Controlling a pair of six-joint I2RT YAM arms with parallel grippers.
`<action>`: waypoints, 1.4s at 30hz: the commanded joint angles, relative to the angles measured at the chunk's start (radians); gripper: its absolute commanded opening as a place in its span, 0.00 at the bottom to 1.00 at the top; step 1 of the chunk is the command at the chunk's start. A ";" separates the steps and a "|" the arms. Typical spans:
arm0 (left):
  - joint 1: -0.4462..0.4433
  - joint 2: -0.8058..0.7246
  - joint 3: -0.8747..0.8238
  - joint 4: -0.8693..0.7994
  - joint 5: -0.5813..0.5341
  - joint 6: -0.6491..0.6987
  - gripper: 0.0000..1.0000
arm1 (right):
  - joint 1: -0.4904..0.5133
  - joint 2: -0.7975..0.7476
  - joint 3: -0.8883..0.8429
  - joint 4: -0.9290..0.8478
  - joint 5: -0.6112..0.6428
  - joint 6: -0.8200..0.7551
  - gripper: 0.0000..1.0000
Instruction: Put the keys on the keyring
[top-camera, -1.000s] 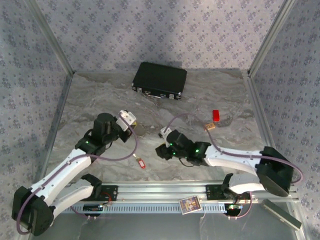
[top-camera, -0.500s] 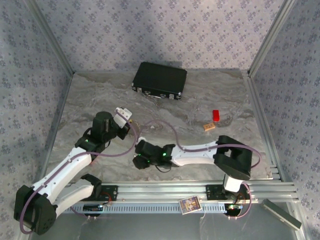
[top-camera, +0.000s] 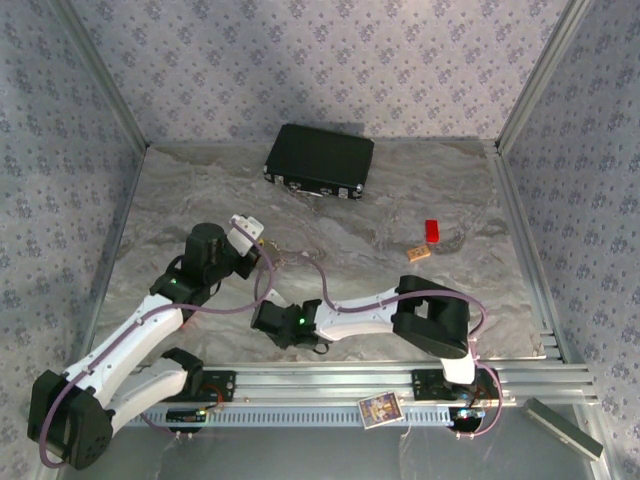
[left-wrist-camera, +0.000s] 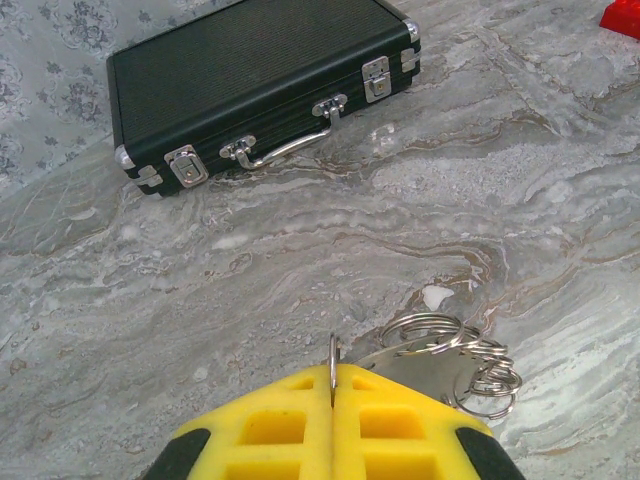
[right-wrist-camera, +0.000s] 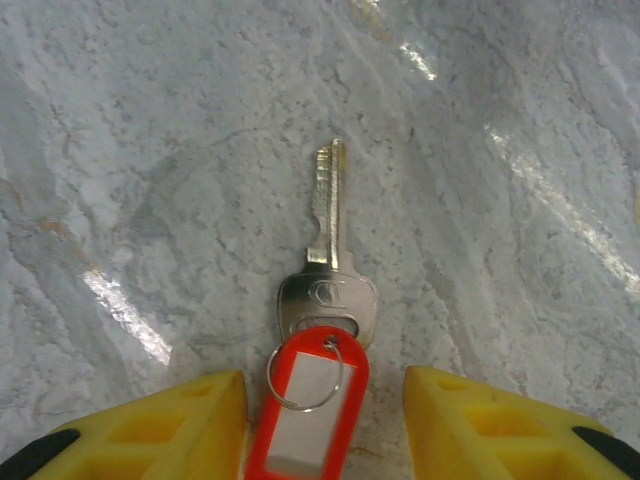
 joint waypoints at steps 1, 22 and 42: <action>0.007 -0.024 0.020 0.011 -0.002 0.008 0.00 | 0.005 0.021 0.014 -0.056 0.044 0.007 0.41; 0.006 -0.012 0.015 -0.004 0.064 0.054 0.00 | -0.166 -0.199 -0.189 -0.182 0.074 0.079 0.26; 0.001 -0.014 0.013 0.008 0.148 0.053 0.00 | -0.298 -0.278 -0.203 -0.196 -0.073 0.612 0.36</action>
